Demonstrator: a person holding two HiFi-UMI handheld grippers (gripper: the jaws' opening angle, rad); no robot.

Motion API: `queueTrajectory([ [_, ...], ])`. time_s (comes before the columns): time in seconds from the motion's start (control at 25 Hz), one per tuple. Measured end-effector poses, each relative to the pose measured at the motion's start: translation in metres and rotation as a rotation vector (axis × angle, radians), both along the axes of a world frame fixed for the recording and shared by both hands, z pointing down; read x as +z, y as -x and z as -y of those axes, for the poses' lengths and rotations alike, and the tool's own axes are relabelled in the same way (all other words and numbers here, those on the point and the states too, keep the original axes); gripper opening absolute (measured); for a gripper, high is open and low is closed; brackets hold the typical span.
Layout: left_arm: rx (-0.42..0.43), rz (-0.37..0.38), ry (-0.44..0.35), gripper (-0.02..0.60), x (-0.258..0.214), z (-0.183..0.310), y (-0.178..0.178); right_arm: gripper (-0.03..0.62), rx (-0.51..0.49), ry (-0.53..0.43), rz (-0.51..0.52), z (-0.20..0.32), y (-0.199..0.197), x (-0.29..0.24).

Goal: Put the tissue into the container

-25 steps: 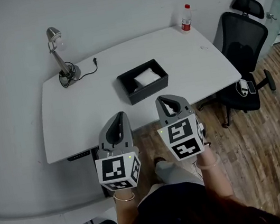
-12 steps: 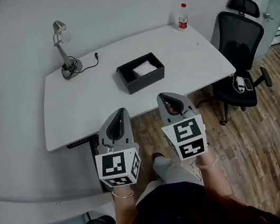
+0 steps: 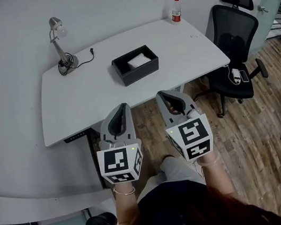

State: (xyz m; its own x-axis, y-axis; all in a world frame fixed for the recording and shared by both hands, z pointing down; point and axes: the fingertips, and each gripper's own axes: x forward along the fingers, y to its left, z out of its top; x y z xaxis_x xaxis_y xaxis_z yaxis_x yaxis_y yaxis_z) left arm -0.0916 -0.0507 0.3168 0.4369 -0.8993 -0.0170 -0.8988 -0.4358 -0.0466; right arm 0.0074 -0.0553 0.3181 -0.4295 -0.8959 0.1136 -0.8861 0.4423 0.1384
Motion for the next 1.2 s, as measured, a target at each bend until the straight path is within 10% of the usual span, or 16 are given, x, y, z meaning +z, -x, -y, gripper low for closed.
queueTrajectory([
  [1.2, -0.09, 0.009, 0.025, 0.028, 0.001, -0.053, -0.069, 0.019, -0.091, -0.049, 0.053, -0.057, -0.068, -0.02],
])
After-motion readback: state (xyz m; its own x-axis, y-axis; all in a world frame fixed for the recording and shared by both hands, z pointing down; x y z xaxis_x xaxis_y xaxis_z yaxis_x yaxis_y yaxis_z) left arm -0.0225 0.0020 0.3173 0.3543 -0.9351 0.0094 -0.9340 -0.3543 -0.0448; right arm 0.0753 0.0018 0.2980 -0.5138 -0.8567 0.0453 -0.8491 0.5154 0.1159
